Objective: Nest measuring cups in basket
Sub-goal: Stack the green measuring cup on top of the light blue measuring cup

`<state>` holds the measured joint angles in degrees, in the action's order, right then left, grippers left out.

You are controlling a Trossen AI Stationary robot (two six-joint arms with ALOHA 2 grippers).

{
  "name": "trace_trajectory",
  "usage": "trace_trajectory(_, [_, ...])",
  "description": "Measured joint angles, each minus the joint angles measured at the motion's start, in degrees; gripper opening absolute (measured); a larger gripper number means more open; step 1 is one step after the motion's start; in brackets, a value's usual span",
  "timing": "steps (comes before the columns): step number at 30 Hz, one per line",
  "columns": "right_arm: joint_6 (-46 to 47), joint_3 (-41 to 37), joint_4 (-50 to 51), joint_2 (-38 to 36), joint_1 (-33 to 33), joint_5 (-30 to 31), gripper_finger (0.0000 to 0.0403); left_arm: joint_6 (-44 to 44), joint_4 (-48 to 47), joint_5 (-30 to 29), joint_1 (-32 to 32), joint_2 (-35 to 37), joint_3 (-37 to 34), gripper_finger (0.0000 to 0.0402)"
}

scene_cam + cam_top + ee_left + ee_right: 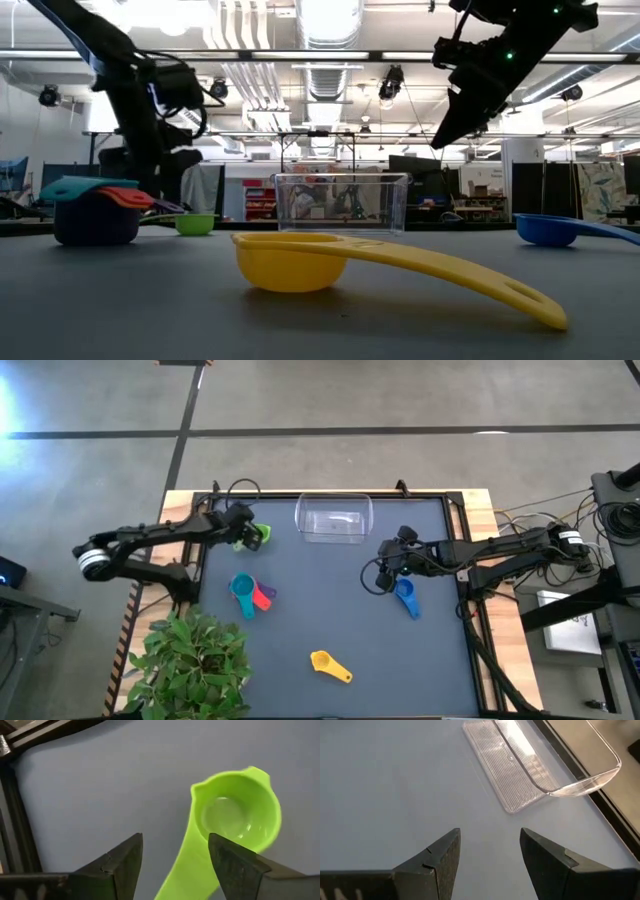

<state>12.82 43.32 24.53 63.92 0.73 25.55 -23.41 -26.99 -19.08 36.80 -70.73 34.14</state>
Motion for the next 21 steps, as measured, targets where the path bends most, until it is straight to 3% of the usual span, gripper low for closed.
trace_trajectory(5, [0.1,-0.2,0.0,0.0,0.0,0.0,0.0194,1.4,0.2,-1.2,1.4,-1.8,3.5,0.0199])
trace_trajectory(11, [0.7,-0.4,0.0,0.0,0.0,0.0,0.0194,-0.1,-11.7,-10.9,3.4,-4.5,7.7,0.0198])
trace_trajectory(21, [0.0,-0.4,-1.5,0.0,0.0,0.0,0.0194,-1.3,-14.2,-0.3,3.9,-12.7,6.9,0.0198])
